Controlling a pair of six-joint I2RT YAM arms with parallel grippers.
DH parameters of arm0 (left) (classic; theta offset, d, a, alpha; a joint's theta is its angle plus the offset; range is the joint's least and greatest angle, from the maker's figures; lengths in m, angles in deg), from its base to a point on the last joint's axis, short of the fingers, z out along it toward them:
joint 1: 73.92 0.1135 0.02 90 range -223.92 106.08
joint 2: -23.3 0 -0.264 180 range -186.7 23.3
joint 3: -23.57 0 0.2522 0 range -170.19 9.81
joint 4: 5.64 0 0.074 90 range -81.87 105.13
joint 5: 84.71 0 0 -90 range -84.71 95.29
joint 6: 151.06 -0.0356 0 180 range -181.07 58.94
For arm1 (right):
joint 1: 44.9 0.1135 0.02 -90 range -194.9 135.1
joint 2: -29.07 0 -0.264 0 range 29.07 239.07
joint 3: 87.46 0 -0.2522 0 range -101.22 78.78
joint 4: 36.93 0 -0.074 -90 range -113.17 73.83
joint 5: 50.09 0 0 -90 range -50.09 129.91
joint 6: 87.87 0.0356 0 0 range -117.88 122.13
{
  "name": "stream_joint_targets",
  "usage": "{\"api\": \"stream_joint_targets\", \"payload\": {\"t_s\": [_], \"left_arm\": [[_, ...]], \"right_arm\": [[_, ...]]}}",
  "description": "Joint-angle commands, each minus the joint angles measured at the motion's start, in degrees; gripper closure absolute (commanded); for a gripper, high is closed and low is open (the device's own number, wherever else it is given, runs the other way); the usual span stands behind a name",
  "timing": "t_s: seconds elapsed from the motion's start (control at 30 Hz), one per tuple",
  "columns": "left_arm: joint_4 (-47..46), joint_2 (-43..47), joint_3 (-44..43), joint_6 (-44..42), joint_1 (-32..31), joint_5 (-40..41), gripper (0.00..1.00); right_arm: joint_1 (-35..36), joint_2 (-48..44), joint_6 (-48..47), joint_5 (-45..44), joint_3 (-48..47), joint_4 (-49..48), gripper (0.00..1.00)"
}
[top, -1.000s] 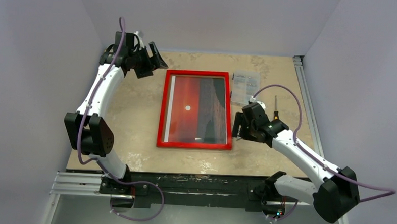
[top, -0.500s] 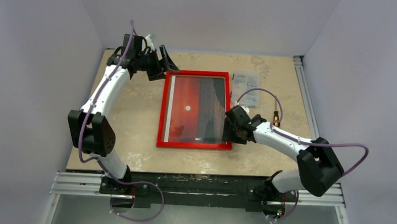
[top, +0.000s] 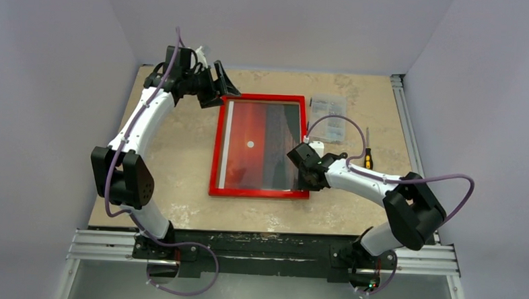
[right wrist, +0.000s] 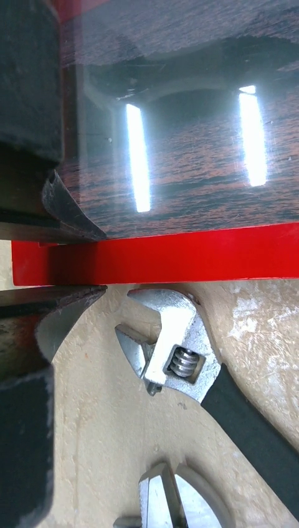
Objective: Take the photo out of the frame
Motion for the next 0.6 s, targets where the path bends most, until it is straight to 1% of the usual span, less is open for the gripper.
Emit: {"api": "stream_joint_targets", "payload": {"t_s": [0.0, 0.23, 0.33, 0.47, 0.5, 0.57], "left_arm": [[-1.91, 1.93, -0.01, 0.13, 0.14, -1.29, 0.25], [-1.62, 2.15, -0.21, -0.26, 0.14, -0.81, 0.26], [-1.49, 2.57, -0.29, -0.36, 0.14, -0.72, 0.26], [-1.52, 3.02, -0.25, -0.37, 0.23, -0.80, 0.25], [-1.51, 3.14, -0.25, -0.33, 0.27, -0.78, 0.26], [-1.50, 3.32, -0.36, -0.36, 0.32, -0.83, 0.26]], "right_arm": [[0.19, -1.00, 0.26, -5.37, -4.02, 4.59, 0.80], [0.36, -3.56, -0.07, -5.64, -7.98, 8.07, 0.84], [0.51, -4.52, -0.14, -5.64, -9.82, 9.68, 0.88], [0.87, -5.27, -0.58, -5.77, -12.20, 11.01, 0.98], [0.97, -5.20, -0.78, -6.00, -12.67, 11.23, 1.00], [1.32, -4.77, -1.01, -7.03, -13.65, 11.65, 1.00]]}}
